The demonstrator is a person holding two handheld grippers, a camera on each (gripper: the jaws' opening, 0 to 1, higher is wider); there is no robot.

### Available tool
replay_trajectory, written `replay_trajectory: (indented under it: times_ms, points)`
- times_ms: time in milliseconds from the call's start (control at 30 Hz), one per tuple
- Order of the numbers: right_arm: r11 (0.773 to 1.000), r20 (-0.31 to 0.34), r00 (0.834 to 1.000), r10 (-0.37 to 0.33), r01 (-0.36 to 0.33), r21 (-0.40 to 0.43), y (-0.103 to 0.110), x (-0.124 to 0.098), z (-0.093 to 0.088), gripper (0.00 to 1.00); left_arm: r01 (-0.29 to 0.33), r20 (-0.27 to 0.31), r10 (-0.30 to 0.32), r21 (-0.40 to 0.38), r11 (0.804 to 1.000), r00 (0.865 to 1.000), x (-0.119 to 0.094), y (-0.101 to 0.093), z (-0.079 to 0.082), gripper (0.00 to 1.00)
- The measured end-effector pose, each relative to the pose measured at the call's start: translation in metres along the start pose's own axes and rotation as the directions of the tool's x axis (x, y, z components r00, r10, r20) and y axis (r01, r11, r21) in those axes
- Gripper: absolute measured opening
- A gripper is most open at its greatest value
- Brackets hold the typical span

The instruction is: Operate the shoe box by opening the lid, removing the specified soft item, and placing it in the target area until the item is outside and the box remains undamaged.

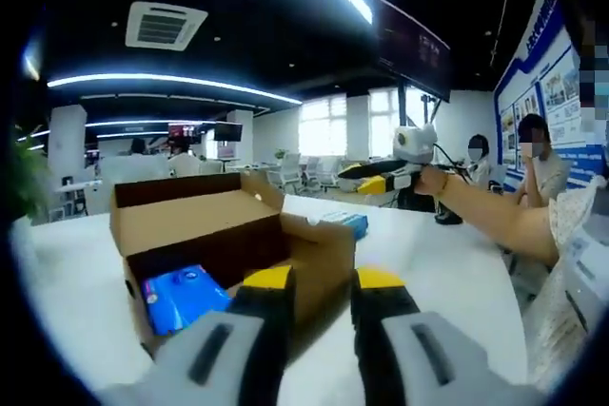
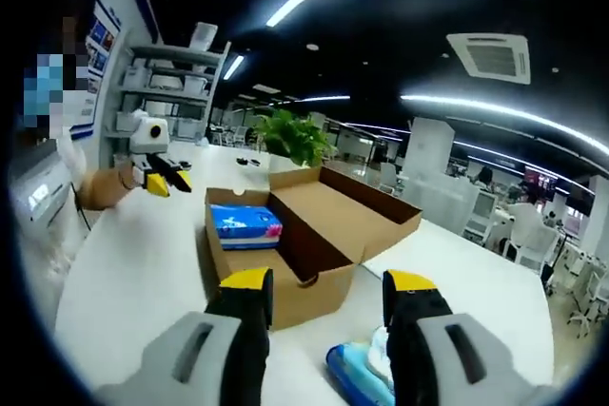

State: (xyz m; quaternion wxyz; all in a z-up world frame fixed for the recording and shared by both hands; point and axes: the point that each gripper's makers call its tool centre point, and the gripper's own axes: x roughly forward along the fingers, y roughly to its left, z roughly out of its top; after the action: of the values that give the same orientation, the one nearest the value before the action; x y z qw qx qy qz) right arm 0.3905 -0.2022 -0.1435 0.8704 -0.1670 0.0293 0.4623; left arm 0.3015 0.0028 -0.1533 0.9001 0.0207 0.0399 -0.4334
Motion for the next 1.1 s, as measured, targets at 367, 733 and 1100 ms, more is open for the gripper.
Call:
replay_trajectory:
  times_ms: [367,733,1100]
  points:
    - [0.993,-0.027,0.994,0.109,-0.110,-0.033,0.038,0.037,0.012,0.47,-0.028,-0.073,0.039,0.148,0.989,0.997,-0.005,0.039,-0.005,0.24]
    - [0.978,-0.057,0.978,0.200,-0.202,-0.047,0.075,0.072,0.015,0.47,0.051,-0.154,-0.024,0.171,0.984,0.988,0.002,0.056,-0.029,0.21]
    - [0.978,-0.071,0.976,0.204,-0.207,-0.037,0.078,0.092,0.025,0.45,0.124,-0.221,-0.089,0.150,0.981,0.971,0.007,0.061,-0.042,0.13]
